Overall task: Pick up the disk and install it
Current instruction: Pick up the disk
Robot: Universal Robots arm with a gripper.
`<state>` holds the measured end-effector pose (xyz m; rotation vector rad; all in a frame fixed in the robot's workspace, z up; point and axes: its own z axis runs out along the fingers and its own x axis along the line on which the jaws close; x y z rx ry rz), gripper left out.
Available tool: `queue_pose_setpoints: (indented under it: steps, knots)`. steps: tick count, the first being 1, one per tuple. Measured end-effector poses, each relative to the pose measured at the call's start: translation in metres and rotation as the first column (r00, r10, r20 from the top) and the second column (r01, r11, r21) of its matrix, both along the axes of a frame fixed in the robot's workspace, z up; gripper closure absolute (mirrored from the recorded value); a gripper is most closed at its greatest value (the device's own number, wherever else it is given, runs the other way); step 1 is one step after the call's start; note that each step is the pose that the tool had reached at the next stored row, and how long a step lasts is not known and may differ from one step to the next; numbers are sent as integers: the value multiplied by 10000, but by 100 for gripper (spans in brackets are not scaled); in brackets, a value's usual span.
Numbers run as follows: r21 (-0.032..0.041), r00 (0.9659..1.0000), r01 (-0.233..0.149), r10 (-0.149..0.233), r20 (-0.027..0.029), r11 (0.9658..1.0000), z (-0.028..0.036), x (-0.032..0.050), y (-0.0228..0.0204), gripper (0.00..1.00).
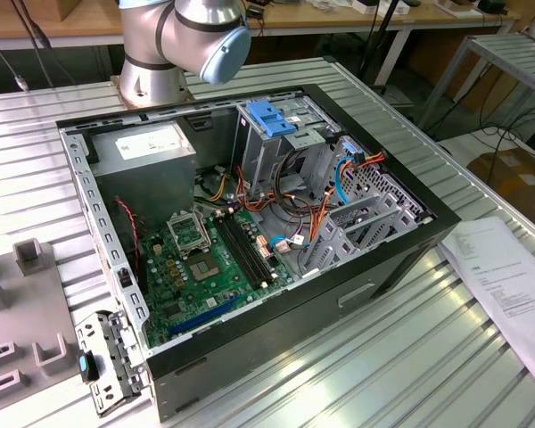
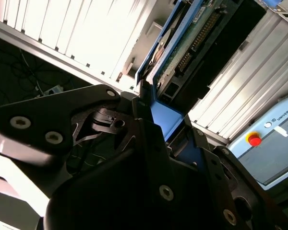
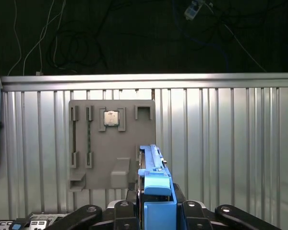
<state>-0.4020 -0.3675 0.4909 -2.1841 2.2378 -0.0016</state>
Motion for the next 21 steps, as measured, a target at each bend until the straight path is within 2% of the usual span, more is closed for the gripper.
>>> queue_pose_setpoints:
  steps: [2, 21]
  knots:
    - [0, 10000, 0, 0, 0, 10000, 0, 59, 0, 63]
    - [0, 10000, 0, 0, 0, 10000, 0, 435, 0, 63]
